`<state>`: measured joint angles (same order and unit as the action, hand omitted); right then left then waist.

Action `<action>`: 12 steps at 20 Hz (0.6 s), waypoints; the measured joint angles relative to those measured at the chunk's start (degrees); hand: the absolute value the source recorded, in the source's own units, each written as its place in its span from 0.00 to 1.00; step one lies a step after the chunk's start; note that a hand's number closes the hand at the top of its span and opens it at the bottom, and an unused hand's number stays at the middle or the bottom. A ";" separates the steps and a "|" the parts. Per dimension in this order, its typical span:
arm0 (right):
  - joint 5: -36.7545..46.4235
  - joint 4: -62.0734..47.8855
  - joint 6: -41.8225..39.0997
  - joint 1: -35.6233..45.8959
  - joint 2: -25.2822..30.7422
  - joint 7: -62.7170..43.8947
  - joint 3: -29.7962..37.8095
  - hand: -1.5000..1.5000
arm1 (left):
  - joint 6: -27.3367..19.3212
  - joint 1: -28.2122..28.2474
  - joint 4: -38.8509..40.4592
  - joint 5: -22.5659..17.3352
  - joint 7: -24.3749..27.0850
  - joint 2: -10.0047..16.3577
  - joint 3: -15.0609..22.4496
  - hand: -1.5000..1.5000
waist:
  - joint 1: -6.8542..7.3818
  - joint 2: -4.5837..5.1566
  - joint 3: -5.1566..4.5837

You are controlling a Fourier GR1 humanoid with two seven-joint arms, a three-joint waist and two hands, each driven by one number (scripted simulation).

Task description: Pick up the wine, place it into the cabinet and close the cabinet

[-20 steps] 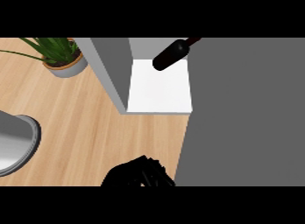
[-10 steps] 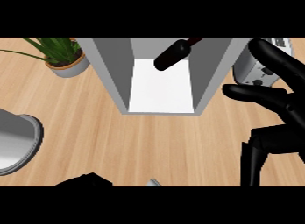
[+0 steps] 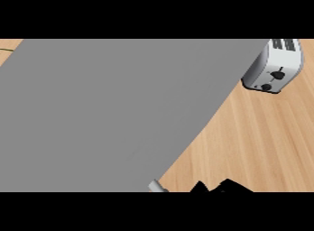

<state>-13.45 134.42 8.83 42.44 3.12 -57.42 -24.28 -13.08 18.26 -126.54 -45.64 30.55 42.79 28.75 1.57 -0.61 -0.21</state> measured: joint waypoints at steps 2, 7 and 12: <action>2.01 -2.49 1.48 2.51 -1.18 0.57 -3.14 1.00 | 3.33 2.33 0.10 -2.50 0.88 2.41 -4.18 1.00 | 0.17 0.02 -0.01; 6.48 -12.82 6.73 9.55 -2.43 5.16 -8.88 1.00 | 12.21 6.35 1.83 -7.95 2.21 6.71 -12.14 1.00 | 0.62 0.18 0.11; 8.07 -26.02 12.47 17.94 -2.70 10.46 -10.11 1.00 | 19.85 8.86 3.91 -12.49 2.25 9.41 -18.01 1.00 | 1.20 0.38 0.19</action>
<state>-5.38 108.40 21.30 60.38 0.43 -46.95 -34.40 6.77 27.11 -122.63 -58.13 32.80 52.19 10.73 2.77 -0.24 -0.02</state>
